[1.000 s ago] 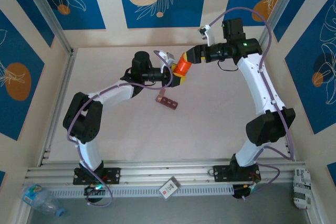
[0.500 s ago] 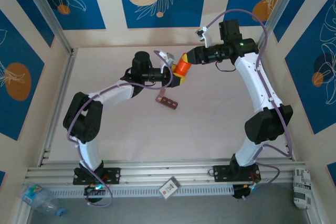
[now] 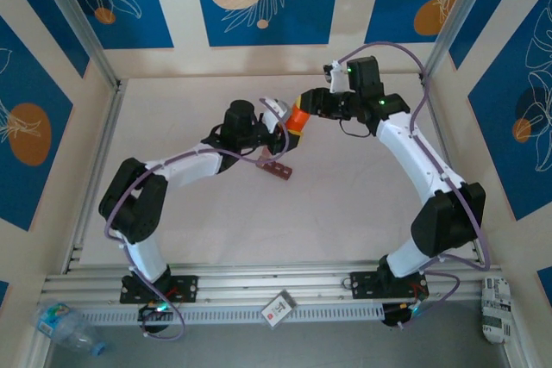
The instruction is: Sort the pills into containers
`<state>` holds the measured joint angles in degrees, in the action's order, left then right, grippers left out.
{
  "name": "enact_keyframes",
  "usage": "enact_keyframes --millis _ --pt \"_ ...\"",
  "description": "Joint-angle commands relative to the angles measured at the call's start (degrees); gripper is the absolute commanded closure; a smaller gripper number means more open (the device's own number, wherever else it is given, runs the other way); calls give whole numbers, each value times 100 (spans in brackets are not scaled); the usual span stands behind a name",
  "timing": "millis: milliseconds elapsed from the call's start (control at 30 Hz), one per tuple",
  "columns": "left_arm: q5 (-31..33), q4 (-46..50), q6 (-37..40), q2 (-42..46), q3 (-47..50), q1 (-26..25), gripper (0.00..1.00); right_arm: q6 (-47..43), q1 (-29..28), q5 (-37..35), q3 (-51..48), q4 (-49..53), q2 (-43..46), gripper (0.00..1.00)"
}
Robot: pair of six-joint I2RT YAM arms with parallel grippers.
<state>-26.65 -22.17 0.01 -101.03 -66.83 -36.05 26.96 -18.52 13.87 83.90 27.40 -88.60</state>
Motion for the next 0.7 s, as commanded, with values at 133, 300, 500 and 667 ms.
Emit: enact_keyframes --millis 133,300,500,667 --pt "532 -1089 456 357 -200 -319 100 926 -388 -567 -271 2 -133 67" --pt "255 -1089 315 230 -247 -251 100 857 -237 -354 -27 167 -144 59" --pt "-63 -1046 72 62 -331 -79 100 592 128 73 407 323 42 36" --pt "-485 -1020 -55 -29 -380 66 100 -32 186 192 808 689 224 17"
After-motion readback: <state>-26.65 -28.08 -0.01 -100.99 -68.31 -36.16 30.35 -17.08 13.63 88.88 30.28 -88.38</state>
